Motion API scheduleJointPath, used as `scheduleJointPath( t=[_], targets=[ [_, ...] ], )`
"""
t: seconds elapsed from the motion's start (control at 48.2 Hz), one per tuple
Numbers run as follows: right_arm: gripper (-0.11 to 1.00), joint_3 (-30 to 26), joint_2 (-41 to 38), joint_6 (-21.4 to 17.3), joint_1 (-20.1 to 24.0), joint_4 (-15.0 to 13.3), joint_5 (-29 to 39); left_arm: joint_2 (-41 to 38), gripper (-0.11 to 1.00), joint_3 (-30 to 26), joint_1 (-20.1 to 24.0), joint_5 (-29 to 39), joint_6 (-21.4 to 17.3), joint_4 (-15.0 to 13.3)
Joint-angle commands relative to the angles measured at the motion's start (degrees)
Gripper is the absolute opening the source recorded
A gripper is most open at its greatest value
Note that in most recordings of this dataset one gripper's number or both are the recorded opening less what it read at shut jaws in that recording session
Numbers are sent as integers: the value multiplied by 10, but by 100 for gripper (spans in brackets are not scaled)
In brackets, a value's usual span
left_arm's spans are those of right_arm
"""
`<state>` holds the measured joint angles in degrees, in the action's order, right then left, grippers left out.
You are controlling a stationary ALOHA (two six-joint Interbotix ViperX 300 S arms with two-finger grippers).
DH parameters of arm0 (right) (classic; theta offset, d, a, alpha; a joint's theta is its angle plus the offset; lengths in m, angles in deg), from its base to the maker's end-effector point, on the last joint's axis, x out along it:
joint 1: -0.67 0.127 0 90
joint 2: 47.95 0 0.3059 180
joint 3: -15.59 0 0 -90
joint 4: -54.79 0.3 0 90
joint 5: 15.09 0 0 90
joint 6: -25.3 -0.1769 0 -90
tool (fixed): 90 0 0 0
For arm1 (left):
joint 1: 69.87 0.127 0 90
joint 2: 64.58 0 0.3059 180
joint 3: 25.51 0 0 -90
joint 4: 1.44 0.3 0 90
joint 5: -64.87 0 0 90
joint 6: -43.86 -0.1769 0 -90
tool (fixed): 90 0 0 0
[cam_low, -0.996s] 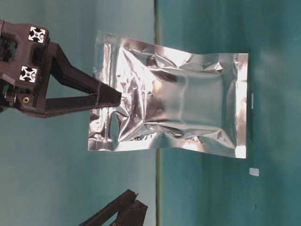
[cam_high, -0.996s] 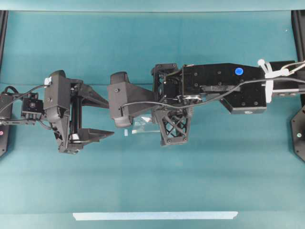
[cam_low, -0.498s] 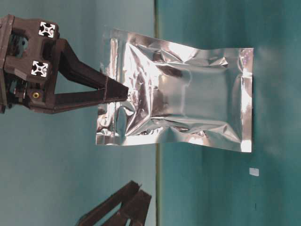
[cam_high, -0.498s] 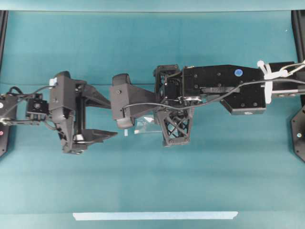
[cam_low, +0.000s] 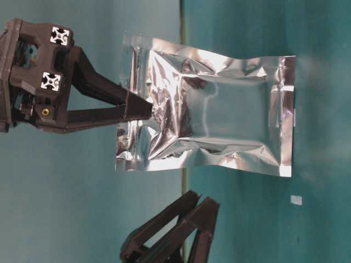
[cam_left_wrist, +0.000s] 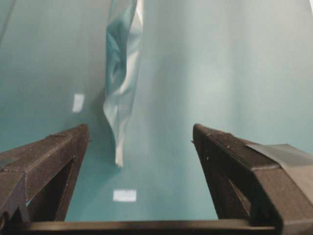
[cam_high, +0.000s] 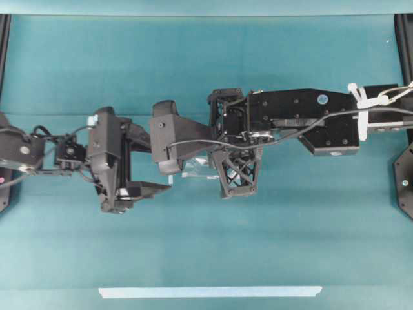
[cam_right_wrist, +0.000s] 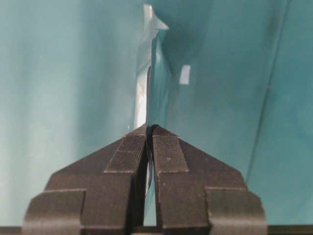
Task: Hand over the silver zip bag and make it stand upright.
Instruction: 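Close the left gripper on the bag's lower edge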
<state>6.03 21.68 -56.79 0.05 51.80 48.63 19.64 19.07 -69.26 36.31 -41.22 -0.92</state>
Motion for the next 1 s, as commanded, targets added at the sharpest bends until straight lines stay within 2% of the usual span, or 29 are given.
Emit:
scheduleJointPath(
  t=[0.0, 0.498, 0.976],
  targets=[
    [5, -4, 7, 12, 4, -2, -6, -11, 94, -10, 4, -27, 2, 0],
    [5, -3, 7, 18, 7, -2, -11, -99, 94, -22, 8, -131, 47, 0],
    [5, 4, 7, 15, 10, -3, -15, -168, 94, -68, 29, -145, 47, 0]
  ],
)
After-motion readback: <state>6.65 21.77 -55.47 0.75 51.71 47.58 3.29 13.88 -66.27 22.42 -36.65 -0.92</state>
